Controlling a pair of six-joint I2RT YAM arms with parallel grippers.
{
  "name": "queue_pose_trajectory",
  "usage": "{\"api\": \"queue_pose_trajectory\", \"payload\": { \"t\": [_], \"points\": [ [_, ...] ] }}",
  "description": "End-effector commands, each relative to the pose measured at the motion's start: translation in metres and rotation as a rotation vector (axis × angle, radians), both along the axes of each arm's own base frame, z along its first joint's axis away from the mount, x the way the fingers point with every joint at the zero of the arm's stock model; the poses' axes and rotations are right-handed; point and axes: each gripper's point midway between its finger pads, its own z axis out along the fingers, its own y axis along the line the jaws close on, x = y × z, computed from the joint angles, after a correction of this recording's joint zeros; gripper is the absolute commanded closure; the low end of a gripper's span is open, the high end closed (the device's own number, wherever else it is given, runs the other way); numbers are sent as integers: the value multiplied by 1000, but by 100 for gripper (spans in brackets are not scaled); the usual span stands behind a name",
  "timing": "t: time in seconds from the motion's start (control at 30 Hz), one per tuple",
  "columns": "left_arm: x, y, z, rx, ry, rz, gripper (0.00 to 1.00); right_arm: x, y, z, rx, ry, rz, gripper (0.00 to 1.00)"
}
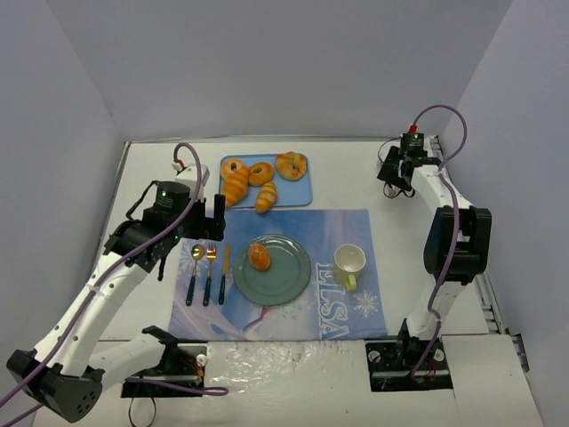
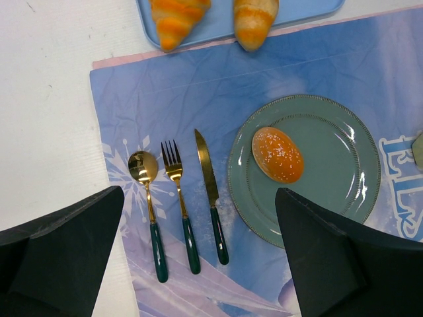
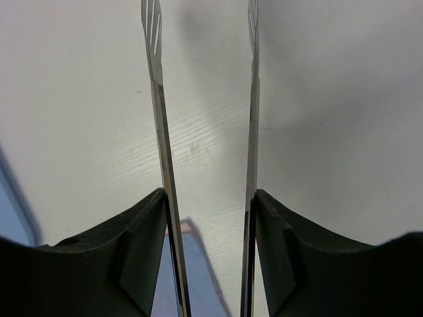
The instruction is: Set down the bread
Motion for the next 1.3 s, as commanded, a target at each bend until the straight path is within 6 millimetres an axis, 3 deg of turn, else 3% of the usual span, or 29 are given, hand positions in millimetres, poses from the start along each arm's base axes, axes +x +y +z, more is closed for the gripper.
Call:
{"api": "queue_pose_trajectory", "payload": {
  "t": [0.0,0.37,0.73,0.87,1.27],
  "points": [
    [7,-3,19,-42,-68,6,3,32,-32,25,-28,-111,-87,51],
    [8,-2,18,-41,-66,10,3,43,-51,-31,-66,-8,-116,50],
    [9,-2,17,-38,-63,13,3,37,-65,-70,-119,80,-148,37],
    [9,-2,17,-37,-60,13,3,34,-65,-70,-126,87,-153,29],
    [9,-1,16,-35,-60,15,3,31,-61,-32,-148,28,-148,13]
  ]
}}
